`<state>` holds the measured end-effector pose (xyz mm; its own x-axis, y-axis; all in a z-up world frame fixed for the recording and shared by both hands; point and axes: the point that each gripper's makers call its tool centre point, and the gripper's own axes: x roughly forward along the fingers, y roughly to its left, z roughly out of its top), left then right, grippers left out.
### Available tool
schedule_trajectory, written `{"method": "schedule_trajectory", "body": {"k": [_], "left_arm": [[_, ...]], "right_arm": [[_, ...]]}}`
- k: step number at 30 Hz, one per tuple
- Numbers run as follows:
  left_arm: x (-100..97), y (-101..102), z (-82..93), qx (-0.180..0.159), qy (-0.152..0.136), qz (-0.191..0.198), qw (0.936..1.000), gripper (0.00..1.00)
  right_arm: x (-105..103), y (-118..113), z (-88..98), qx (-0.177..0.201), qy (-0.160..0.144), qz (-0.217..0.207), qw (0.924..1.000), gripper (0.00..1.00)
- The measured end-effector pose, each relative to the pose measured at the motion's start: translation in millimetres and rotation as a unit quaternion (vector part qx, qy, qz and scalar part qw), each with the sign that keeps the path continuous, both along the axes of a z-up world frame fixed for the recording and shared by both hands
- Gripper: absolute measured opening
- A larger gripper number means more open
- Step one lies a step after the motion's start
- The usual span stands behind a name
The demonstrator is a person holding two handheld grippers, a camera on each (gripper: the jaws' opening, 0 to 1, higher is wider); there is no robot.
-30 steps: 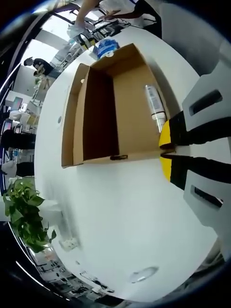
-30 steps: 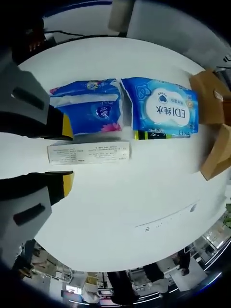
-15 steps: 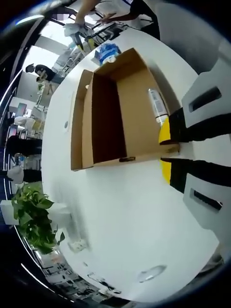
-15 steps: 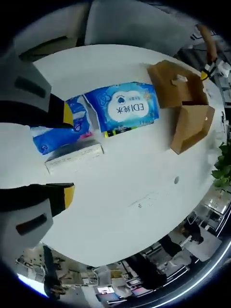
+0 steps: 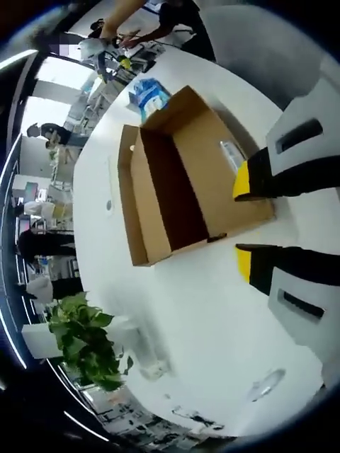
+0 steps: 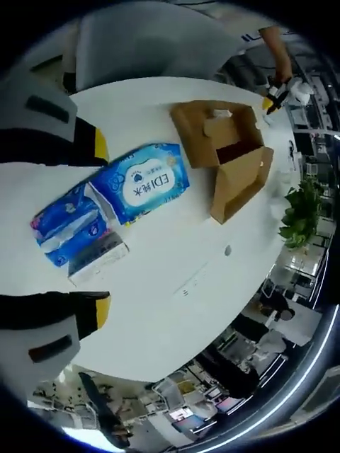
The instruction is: Operate the shoe box by opening the lid, removing the specified soft item, and placing it in the target area until the item is outside and the box remains undamaged.
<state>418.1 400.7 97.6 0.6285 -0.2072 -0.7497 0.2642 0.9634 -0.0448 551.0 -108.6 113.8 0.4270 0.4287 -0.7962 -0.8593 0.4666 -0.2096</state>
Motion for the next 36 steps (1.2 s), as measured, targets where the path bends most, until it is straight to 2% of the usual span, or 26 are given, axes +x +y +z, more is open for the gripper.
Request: {"method": "schedule_trajectory", "body": {"k": [2, 5, 6, 10, 16, 24, 26, 27, 29, 31, 33, 34, 36], "left_arm": [[5.3, -3.1, 4.3, 0.001, -0.007, -0.018, 0.9998, 0.27], [9.2, -7.5, 5.7, 0.008, -0.009, -0.050, 0.9987, 0.29], [10.4, -7.9, 5.8, 0.010, -0.007, -0.054, 0.9985, 0.29], [14.8, -13.0, 3.8, 0.012, 0.005, -0.087, 0.9961, 0.34], [14.4, -15.0, -4.9, 0.055, 0.033, -0.169, 0.9835, 0.37], [21.3, -24.6, -9.5, 0.058, 0.048, -0.218, 0.9730, 0.38], [23.1, -28.8, -12.0, 0.061, 0.052, -0.232, 0.9693, 0.37], [22.6, -32.6, -14.7, 0.065, 0.057, -0.250, 0.9644, 0.37], [23.2, -37.7, -18.7, 0.069, 0.060, -0.269, 0.9588, 0.38], [23.7, -44.0, -23.8, 0.074, 0.065, -0.298, 0.9495, 0.38], [24.9, -47.4, -27.7, 0.075, 0.071, -0.304, 0.9470, 0.39], [25.0, -50.8, -30.1, 0.074, 0.074, -0.319, 0.9419, 0.39], [26.3, -55.1, -33.8, 0.073, 0.080, -0.331, 0.9374, 0.39]], "right_arm": [[-6.4, 3.6, 1.8, 0.019, -0.004, -0.017, 0.9997, 0.72], [-17.4, 7.5, 4.4, 0.028, -0.015, -0.021, 0.9993, 0.71], [-20.6, 8.6, 5.1, 0.027, -0.026, -0.026, 0.9990, 0.69], [-39.5, 23.2, 6.6, 0.053, -0.028, -0.043, 0.9973, 0.72], [-57.5, 40.7, 13.7, 0.087, -0.039, -0.061, 0.9936, 0.75], [-82.3, 51.8, 20.7, 0.111, -0.047, -0.079, 0.9895, 0.77], [-89.7, 55.2, 21.3, 0.116, -0.047, -0.081, 0.9888, 0.77], [-92.6, 56.8, 21.5, 0.118, -0.048, -0.081, 0.9886, 0.78], [-99.1, 59.8, 19.8, 0.121, -0.046, -0.082, 0.9883, 0.78], [-106.0, 62.4, 18.0, 0.126, -0.039, -0.086, 0.9875, 0.79], [-112.5, 65.1, 15.8, 0.128, -0.036, -0.085, 0.9874, 0.79], [-114.8, 66.0, 15.1, 0.128, -0.035, -0.085, 0.9874, 0.79], [-118.8, 66.1, 14.0, 0.130, -0.035, -0.090, 0.9868, 0.80]]}}
